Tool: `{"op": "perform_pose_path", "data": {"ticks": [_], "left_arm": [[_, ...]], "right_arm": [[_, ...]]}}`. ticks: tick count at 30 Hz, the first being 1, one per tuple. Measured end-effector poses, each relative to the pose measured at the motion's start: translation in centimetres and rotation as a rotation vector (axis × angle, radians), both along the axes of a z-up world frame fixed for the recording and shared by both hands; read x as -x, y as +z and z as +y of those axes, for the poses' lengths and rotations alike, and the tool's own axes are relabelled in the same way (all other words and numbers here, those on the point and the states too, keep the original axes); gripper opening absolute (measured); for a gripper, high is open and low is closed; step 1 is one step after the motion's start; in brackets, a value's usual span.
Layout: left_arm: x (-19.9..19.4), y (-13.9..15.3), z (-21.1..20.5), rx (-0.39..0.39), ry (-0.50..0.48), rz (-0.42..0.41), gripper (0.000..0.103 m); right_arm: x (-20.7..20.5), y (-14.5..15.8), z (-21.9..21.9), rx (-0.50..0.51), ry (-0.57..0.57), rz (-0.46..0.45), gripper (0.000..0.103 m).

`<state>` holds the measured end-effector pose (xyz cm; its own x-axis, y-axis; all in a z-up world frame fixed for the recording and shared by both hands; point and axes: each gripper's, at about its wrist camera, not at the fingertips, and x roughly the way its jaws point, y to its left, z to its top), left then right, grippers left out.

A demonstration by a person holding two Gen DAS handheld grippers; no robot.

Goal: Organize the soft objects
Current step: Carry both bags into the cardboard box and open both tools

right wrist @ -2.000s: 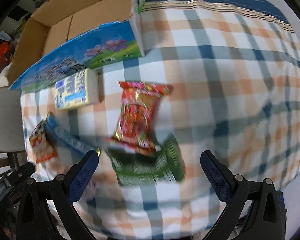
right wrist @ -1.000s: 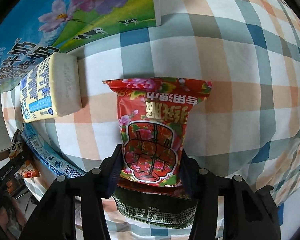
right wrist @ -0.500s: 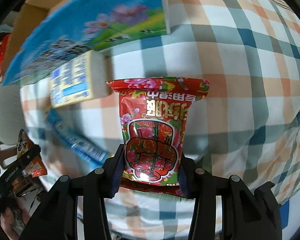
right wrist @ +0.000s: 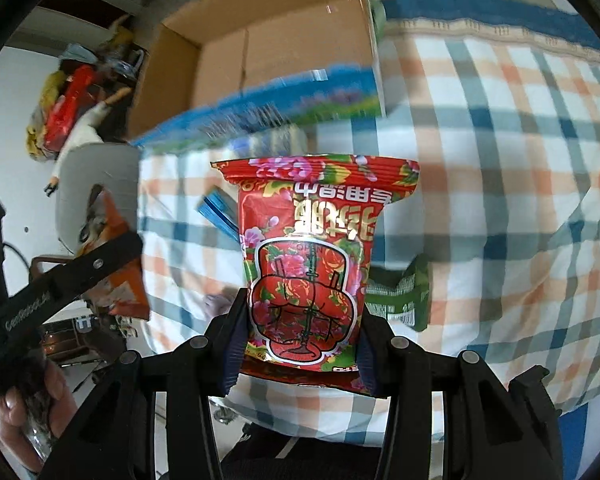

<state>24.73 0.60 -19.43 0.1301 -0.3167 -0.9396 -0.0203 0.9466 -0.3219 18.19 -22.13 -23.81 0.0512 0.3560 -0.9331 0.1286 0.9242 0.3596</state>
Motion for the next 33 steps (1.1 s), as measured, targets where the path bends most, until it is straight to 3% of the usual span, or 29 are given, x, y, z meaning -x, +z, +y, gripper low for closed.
{"op": "perform_pose_path", "data": {"ticks": [5, 12, 23, 33], "left_arm": [[-5.4, 0.9, -2.4, -0.02, -0.06, -0.021, 0.041], [-14.6, -0.9, -3.1, -0.059, -0.117, 0.008, 0.041], [-26.1, -8.8, -4.0, -0.049, -0.16, 0.125, 0.041], [-29.8, -13.1, -5.8, -0.046, -0.201, 0.205, 0.041]], "right_arm": [[-3.3, 3.3, -0.4, 0.013, -0.011, -0.056, 0.049], [-12.4, 3.6, 0.9, 0.063, -0.042, -0.086, 0.049], [-26.2, -3.7, 3.2, 0.146, -0.041, -0.029, 0.049], [-32.7, -10.3, 3.1, 0.241, -0.003, 0.06, 0.049]]}}
